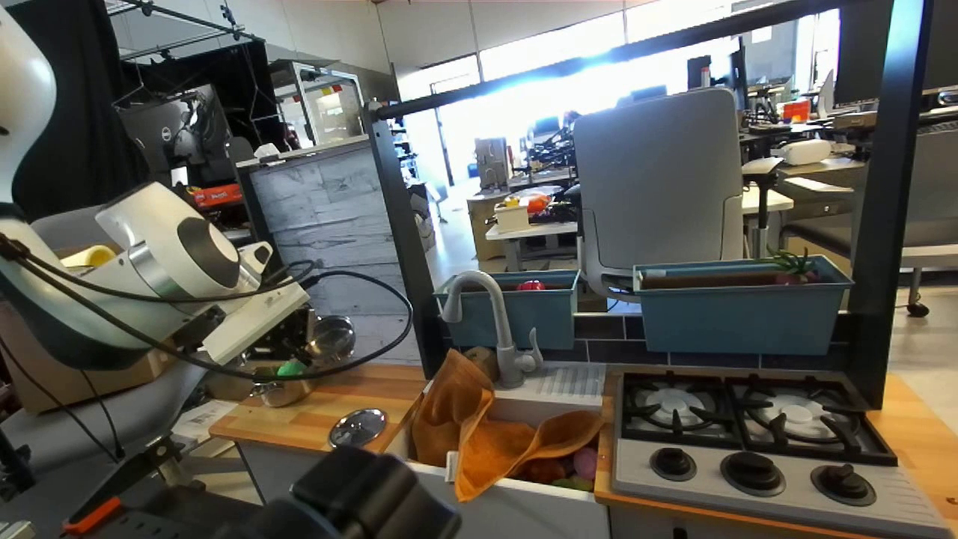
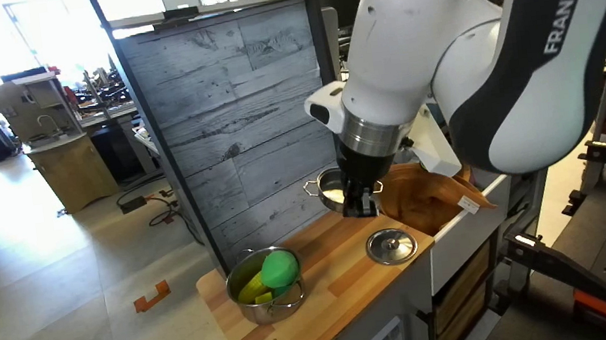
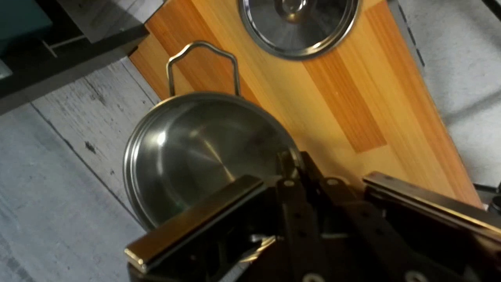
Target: Move the right pot to the left of the lid, then hang the towel on the black rod, lastly, put the yellow plushie in the right pot
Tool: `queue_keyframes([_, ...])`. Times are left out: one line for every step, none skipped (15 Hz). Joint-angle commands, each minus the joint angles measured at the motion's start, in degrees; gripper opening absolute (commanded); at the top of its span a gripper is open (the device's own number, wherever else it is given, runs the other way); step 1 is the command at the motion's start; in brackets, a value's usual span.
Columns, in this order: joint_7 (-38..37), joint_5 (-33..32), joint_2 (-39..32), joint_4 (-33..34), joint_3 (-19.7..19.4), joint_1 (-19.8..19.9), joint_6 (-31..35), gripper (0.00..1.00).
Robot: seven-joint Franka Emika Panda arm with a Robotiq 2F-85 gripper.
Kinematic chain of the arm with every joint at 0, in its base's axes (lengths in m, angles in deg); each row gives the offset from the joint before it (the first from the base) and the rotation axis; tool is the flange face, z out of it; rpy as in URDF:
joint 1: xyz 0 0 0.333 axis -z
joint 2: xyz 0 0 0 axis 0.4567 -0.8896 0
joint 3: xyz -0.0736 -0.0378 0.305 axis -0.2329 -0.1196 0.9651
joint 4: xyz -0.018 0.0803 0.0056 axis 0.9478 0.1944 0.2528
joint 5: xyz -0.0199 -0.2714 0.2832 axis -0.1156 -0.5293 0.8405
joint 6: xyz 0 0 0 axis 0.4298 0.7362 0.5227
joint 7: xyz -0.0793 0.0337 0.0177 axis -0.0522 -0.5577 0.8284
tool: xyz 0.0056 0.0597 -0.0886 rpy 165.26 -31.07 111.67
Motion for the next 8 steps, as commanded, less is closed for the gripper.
queue_keyframes([4.20, 11.11, -7.05, 3.32, -0.95, -3.86, -0.34, 0.02])
queue_keyframes([5.04, 13.36, -8.39, 3.94, -0.75, -4.64, -0.61, 0.02])
queue_keyframes([5.61, 14.99, -9.67, 4.70, -0.65, -5.48, -0.56, 0.02])
queue_keyframes([5.94, 16.15, -10.62, 5.47, -0.26, -6.06, -0.95, 0.02])
queue_keyframes([6.11, 17.07, -11.34, 6.13, 0.05, -6.75, -1.50, 0.02])
queue_keyframes([6.33, 17.50, -11.78, 6.73, 0.47, -7.07, -2.15, 0.02])
queue_keyframes([6.24, 17.77, -11.87, 7.22, 1.15, -7.26, -3.62, 0.02])
queue_keyframes([6.17, 17.66, -12.21, 7.76, 1.38, -7.64, -4.42, 0.02])
